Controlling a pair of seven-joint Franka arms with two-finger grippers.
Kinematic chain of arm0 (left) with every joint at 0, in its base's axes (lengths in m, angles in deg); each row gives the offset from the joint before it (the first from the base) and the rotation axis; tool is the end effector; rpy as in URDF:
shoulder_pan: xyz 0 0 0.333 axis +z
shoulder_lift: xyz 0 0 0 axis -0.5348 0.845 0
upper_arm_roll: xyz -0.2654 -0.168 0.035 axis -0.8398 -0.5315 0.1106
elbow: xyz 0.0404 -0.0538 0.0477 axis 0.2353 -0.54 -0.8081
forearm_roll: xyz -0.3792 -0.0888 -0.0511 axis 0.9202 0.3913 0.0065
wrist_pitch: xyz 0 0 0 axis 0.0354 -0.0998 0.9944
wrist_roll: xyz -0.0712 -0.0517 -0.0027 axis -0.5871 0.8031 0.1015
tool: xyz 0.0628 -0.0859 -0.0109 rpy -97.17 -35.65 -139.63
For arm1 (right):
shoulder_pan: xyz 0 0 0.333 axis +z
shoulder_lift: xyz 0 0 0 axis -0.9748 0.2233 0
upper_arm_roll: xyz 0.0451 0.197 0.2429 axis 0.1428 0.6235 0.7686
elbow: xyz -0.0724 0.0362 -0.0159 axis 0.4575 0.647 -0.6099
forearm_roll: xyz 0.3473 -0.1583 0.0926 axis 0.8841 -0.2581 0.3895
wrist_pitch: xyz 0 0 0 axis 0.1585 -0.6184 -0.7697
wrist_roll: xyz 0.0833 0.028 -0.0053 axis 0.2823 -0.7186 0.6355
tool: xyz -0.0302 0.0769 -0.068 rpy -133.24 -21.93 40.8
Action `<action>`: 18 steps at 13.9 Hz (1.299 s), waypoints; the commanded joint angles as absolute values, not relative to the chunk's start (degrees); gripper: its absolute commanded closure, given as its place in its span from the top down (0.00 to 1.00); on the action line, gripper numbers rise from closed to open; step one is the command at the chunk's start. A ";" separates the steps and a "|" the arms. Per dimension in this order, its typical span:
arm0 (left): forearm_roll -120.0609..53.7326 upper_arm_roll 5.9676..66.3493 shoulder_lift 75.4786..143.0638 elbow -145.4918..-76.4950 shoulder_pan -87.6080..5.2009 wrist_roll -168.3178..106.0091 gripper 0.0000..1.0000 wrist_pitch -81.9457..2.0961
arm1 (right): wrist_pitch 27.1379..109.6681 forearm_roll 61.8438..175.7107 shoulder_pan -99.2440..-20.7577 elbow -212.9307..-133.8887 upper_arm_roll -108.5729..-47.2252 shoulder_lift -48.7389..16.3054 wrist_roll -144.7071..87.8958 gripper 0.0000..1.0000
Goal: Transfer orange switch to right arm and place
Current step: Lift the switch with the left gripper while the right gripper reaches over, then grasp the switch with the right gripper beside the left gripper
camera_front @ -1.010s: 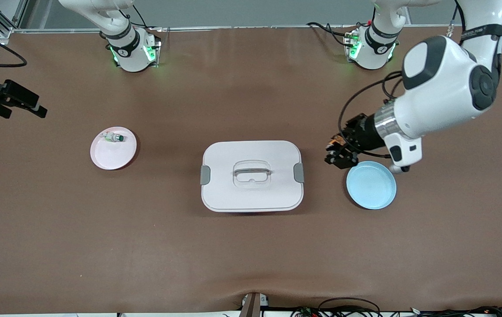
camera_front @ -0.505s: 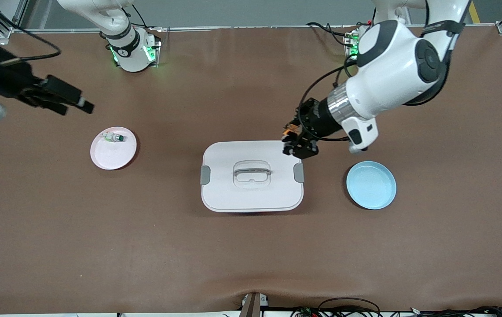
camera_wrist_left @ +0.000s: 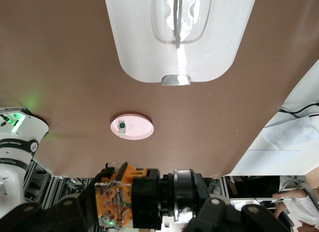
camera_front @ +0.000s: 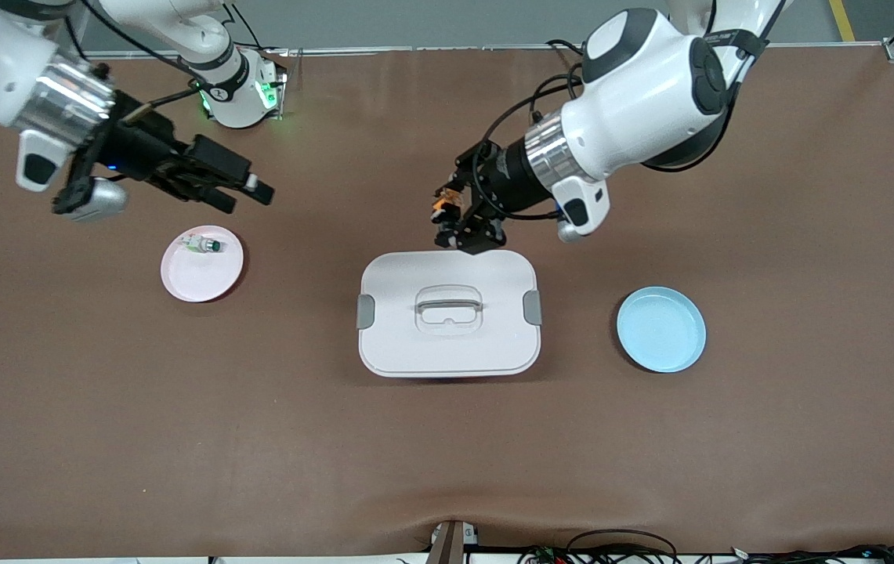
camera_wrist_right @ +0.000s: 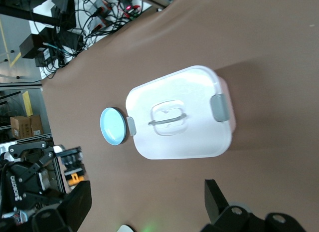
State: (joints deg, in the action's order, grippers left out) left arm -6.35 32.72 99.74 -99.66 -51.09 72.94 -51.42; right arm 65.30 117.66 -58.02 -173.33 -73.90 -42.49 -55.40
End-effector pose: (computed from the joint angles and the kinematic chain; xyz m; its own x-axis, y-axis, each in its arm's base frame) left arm 0.5277 -0.4301 0.5561 0.0257 0.7098 -0.7040 0.9996 -0.0094 0.0271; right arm 0.5351 0.2101 0.6292 0.9742 -0.2242 -0.0242 -0.1907 -0.7620 -0.6189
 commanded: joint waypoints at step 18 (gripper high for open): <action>-5.95 32.69 103.51 -98.56 -59.14 73.93 0.20 -62.68 | 80.84 116.91 -44.14 -184.78 -74.12 -44.78 -51.89 1.00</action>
